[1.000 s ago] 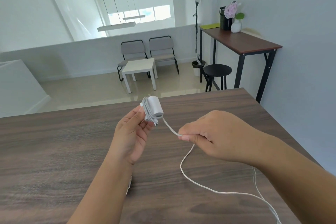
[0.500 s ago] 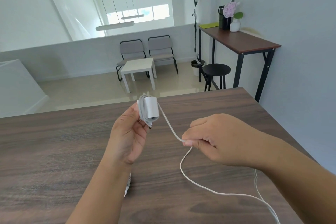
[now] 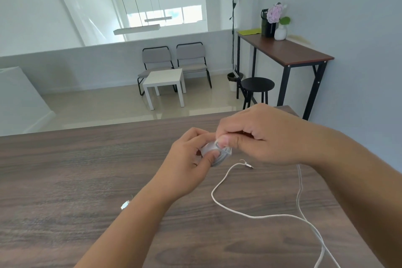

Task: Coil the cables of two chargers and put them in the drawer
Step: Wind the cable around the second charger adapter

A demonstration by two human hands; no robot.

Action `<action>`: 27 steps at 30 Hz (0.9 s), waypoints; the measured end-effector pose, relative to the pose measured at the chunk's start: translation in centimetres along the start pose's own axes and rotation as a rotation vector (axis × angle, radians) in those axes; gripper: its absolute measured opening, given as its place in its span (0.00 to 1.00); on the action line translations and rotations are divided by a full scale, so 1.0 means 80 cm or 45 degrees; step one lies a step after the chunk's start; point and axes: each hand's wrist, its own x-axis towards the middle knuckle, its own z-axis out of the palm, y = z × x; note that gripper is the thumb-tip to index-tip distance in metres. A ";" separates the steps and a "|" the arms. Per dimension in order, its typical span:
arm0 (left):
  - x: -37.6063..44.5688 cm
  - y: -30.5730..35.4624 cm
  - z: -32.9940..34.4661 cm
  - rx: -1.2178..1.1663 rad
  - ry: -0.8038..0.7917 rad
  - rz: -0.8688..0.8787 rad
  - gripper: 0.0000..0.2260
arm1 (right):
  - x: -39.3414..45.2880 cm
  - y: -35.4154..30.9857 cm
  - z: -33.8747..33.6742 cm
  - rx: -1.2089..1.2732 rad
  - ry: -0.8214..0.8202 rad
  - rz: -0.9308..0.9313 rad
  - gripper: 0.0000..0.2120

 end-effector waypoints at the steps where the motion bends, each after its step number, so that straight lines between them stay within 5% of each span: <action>1: 0.001 -0.002 0.000 -0.048 0.026 -0.057 0.12 | -0.001 0.001 -0.002 0.047 0.001 -0.011 0.09; 8: 0.004 -0.008 -0.004 -0.368 0.181 -0.438 0.12 | -0.014 0.004 -0.005 0.373 0.011 0.005 0.08; 14: 0.012 -0.001 -0.018 -1.493 0.417 -0.669 0.17 | -0.037 0.028 0.014 0.479 0.169 0.324 0.09; 21: 0.011 0.024 -0.016 -1.824 0.430 -0.738 0.13 | -0.051 0.059 0.075 0.502 0.115 0.584 0.13; 27: 0.003 0.041 0.002 -1.937 0.200 -0.814 0.14 | -0.042 0.075 0.089 0.671 0.244 0.738 0.13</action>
